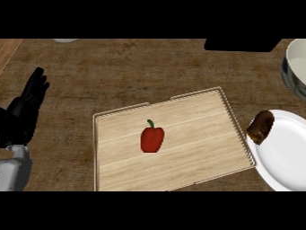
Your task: Pick the can from the plate and place it in the bowl
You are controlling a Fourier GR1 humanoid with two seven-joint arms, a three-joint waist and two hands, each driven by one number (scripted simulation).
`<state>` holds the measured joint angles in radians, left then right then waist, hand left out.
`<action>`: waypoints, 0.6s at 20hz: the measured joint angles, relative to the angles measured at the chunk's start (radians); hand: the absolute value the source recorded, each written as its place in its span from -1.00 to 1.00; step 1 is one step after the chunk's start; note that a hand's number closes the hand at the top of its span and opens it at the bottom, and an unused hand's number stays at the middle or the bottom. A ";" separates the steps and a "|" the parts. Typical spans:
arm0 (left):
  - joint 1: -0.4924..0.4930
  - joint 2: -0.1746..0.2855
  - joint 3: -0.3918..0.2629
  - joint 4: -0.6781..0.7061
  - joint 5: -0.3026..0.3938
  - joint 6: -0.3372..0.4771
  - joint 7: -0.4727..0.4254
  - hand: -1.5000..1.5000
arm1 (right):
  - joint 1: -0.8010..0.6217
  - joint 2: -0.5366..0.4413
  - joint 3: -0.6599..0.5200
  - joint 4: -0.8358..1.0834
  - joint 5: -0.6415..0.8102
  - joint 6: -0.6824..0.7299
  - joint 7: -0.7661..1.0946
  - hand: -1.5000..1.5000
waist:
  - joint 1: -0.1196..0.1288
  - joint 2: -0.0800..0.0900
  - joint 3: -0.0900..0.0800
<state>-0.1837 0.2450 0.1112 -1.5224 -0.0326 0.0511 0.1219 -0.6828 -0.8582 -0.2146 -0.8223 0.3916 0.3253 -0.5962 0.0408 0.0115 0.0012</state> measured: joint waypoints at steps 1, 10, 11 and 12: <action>-0.006 0.000 0.001 0.005 0.004 -0.005 -0.001 0.00 | -0.031 0.001 0.005 0.052 0.016 -0.009 -0.018 1.00 | 0.003 0.002 0.000; -0.028 0.003 -0.001 -0.018 0.007 -0.015 0.017 0.00 | -0.171 0.017 0.075 0.364 0.182 -0.155 -0.112 1.00 | 0.028 0.014 0.001; -0.024 0.002 -0.003 -0.018 0.008 -0.018 0.011 0.00 | -0.175 0.010 0.090 0.390 0.206 -0.160 -0.096 1.00 | 0.034 0.017 0.001; -0.023 0.001 -0.007 -0.021 0.008 -0.021 0.009 0.00 | -0.187 0.011 0.098 0.420 0.221 -0.156 -0.076 -1.00 | 0.038 0.018 0.002</action>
<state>-0.2068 0.2455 0.1045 -1.5439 -0.0248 0.0299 0.1310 -0.8696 -0.8470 -0.1163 -0.4027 0.6130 0.1689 -0.6720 0.0790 0.0294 0.0029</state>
